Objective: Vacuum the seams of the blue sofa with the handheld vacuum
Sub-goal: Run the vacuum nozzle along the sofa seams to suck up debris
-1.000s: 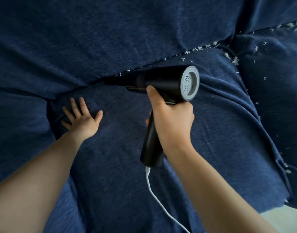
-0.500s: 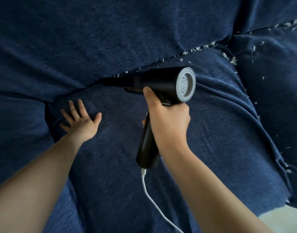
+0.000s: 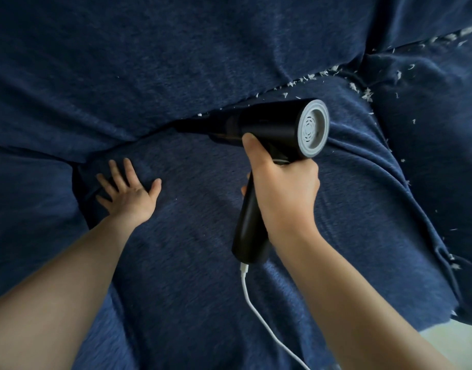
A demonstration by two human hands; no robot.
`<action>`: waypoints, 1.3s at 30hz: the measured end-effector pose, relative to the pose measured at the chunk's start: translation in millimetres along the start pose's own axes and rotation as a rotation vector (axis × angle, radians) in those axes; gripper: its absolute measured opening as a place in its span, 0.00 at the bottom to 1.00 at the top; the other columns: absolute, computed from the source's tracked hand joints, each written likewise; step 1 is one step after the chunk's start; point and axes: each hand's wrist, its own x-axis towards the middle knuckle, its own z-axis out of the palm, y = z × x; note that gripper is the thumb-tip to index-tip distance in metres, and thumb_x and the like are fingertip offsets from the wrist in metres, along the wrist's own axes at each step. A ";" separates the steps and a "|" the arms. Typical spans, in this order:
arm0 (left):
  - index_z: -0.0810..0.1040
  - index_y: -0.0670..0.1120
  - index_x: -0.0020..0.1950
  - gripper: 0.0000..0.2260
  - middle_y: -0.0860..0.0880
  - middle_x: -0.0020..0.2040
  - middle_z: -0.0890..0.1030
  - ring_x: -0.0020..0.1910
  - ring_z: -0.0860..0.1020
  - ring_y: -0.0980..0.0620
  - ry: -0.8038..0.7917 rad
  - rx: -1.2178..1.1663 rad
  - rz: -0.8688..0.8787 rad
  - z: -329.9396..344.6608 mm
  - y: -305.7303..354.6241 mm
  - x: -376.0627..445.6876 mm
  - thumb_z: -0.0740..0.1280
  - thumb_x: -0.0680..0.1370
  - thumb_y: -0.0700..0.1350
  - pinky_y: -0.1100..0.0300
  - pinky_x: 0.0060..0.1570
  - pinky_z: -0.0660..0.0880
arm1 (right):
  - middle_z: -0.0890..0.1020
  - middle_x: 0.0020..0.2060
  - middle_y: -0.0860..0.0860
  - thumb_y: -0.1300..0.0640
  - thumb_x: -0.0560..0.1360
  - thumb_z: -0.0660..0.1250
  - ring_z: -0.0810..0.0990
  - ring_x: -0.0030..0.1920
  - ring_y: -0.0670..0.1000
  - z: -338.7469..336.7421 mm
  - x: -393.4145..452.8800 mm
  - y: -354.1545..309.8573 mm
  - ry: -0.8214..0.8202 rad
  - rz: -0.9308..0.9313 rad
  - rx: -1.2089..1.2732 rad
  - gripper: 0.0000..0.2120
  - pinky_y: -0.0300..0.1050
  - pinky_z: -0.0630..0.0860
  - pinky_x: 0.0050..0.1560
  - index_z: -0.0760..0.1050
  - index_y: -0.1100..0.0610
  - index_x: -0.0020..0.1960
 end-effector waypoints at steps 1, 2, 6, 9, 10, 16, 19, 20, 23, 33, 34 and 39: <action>0.36 0.51 0.78 0.38 0.48 0.78 0.33 0.76 0.36 0.38 0.000 0.004 -0.003 -1.2 1.2 -0.9 0.52 0.78 0.66 0.34 0.72 0.43 | 0.81 0.23 0.46 0.45 0.70 0.78 0.86 0.33 0.56 -3.3 -0.1 -0.8 0.012 -0.019 -0.010 0.17 0.57 0.85 0.45 0.78 0.54 0.31; 0.36 0.51 0.78 0.38 0.48 0.78 0.33 0.76 0.36 0.38 -0.005 0.013 -0.011 -2.5 3.3 -1.5 0.51 0.78 0.66 0.35 0.72 0.42 | 0.81 0.24 0.46 0.44 0.70 0.78 0.86 0.34 0.56 -5.1 1.1 -0.6 0.022 -0.039 -0.023 0.17 0.57 0.85 0.46 0.78 0.53 0.31; 0.34 0.53 0.78 0.37 0.48 0.78 0.32 0.76 0.35 0.38 -0.006 0.057 0.009 -9.7 23.8 -1.8 0.48 0.77 0.68 0.32 0.71 0.37 | 0.81 0.23 0.46 0.44 0.71 0.77 0.86 0.33 0.56 -5.7 7.1 -2.4 0.029 -0.046 -0.044 0.16 0.57 0.85 0.46 0.78 0.53 0.32; 0.35 0.57 0.78 0.34 0.50 0.78 0.33 0.76 0.35 0.40 0.036 0.098 0.211 -15.8 49.7 1.5 0.49 0.78 0.66 0.33 0.69 0.36 | 0.80 0.23 0.45 0.45 0.71 0.77 0.86 0.32 0.55 -6.3 6.1 -5.0 0.019 -0.037 -0.055 0.16 0.56 0.85 0.43 0.79 0.53 0.33; 0.36 0.57 0.78 0.33 0.51 0.78 0.33 0.76 0.35 0.40 0.031 0.096 0.268 -17.2 60.0 3.4 0.48 0.79 0.66 0.34 0.70 0.36 | 0.80 0.23 0.45 0.45 0.71 0.77 0.86 0.33 0.55 -8.6 5.8 -5.2 0.017 -0.044 -0.060 0.16 0.56 0.85 0.44 0.78 0.53 0.33; 0.34 0.53 0.78 0.36 0.49 0.78 0.34 0.76 0.34 0.41 -0.052 0.118 0.268 -11.4 95.6 11.6 0.47 0.78 0.67 0.36 0.72 0.35 | 0.82 0.25 0.47 0.45 0.71 0.77 0.86 0.34 0.54 -8.9 11.2 -7.1 0.034 -0.034 -0.045 0.15 0.54 0.85 0.45 0.80 0.54 0.35; 0.33 0.53 0.78 0.36 0.49 0.78 0.34 0.76 0.34 0.41 -0.043 0.134 0.270 -8.6 96.1 12.1 0.47 0.78 0.67 0.36 0.71 0.35 | 0.84 0.32 0.48 0.42 0.70 0.77 0.87 0.39 0.56 3.1 19.5 -5.7 0.050 -0.012 -0.033 0.14 0.54 0.85 0.48 0.83 0.54 0.40; 0.33 0.53 0.78 0.36 0.49 0.78 0.34 0.76 0.34 0.41 -0.039 0.134 0.269 -7.9 95.3 12.5 0.47 0.78 0.67 0.36 0.71 0.35 | 0.84 0.31 0.48 0.42 0.69 0.77 0.87 0.39 0.57 3.8 21.5 -5.1 0.048 -0.009 -0.029 0.15 0.55 0.85 0.48 0.83 0.54 0.39; 0.32 0.53 0.77 0.37 0.49 0.78 0.33 0.76 0.34 0.41 -0.042 0.151 0.253 -7.6 95.8 12.9 0.47 0.78 0.67 0.36 0.71 0.36 | 0.81 0.24 0.47 0.44 0.71 0.77 0.86 0.33 0.54 -7.4 22.1 -6.5 0.030 0.005 -0.030 0.16 0.56 0.85 0.46 0.80 0.54 0.34; 0.31 0.52 0.77 0.37 0.48 0.78 0.33 0.76 0.34 0.40 -0.034 0.181 0.222 -6.5 101.4 10.9 0.47 0.78 0.67 0.36 0.72 0.37 | 0.81 0.23 0.49 0.45 0.72 0.77 0.85 0.30 0.53 -43.0 25.3 -14.3 0.044 -0.053 -0.048 0.17 0.57 0.85 0.45 0.78 0.54 0.31; 0.31 0.52 0.77 0.37 0.48 0.78 0.33 0.76 0.35 0.40 -0.032 0.185 0.222 -6.4 101.6 10.7 0.47 0.78 0.67 0.36 0.72 0.37 | 0.81 0.23 0.49 0.45 0.72 0.77 0.85 0.30 0.53 -44.7 25.3 -13.5 0.046 -0.061 -0.057 0.18 0.56 0.84 0.45 0.77 0.54 0.31; 0.31 0.52 0.77 0.37 0.48 0.78 0.33 0.76 0.35 0.41 -0.037 0.186 0.221 -6.7 101.9 10.2 0.47 0.78 0.67 0.36 0.72 0.38 | 0.81 0.23 0.49 0.45 0.72 0.77 0.85 0.31 0.54 -50.5 26.8 -13.0 0.054 -0.063 -0.043 0.16 0.59 0.84 0.46 0.78 0.54 0.32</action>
